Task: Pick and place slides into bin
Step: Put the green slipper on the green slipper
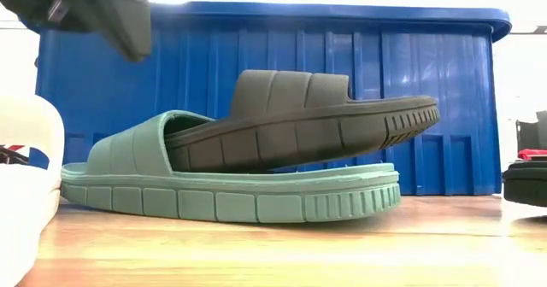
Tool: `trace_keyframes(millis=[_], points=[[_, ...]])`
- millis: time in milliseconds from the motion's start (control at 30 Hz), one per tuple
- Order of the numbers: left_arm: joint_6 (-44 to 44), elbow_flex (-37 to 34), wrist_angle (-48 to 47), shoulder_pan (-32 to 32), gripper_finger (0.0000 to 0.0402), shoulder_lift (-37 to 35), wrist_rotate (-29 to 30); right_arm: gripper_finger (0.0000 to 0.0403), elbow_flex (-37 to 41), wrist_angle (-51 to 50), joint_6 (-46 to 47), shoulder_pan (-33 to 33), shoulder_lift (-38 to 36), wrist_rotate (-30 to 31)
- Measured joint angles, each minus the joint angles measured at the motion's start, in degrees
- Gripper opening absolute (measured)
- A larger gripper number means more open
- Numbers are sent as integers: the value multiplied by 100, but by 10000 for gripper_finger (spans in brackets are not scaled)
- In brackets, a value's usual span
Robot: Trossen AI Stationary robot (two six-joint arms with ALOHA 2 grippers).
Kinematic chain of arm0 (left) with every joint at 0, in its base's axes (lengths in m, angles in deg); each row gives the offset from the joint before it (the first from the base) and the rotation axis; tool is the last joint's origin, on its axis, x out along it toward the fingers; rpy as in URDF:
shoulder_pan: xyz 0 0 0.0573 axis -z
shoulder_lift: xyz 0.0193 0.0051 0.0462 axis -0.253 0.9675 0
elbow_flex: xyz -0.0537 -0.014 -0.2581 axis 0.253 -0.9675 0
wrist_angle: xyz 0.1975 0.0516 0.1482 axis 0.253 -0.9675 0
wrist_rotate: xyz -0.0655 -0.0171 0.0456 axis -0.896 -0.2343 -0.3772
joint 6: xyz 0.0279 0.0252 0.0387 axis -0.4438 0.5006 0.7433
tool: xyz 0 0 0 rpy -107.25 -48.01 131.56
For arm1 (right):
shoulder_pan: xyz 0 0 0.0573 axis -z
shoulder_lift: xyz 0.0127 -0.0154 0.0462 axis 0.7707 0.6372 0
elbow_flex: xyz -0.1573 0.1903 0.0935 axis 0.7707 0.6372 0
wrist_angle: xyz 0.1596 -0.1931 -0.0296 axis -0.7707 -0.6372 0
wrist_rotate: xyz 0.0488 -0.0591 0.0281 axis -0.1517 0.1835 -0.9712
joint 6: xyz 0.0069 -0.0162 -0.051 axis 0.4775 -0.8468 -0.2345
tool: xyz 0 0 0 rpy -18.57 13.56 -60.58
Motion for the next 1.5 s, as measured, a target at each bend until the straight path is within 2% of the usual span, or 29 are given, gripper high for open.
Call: trace_keyframes(millis=[367,600,733,967,1200,1500], points=[[-295,-469,95,-3,164,-24,-378,69,0,8,19,0,0,-9],[-280,-745,106,-3,213,-27,-392,75,0,11,19,0,0,-24],[-275,-1027,304,-3,221,-27,-364,69,0,24,23,0,0,-24],[31,-1351,1228,-1,222,-26,-227,67,0,55,65,0,0,-24],[155,-1395,1382,-3,221,-5,-112,73,0,89,65,0,0,-22],[6,-1662,1692,1,182,-5,-98,63,0,153,65,0,0,-20]])
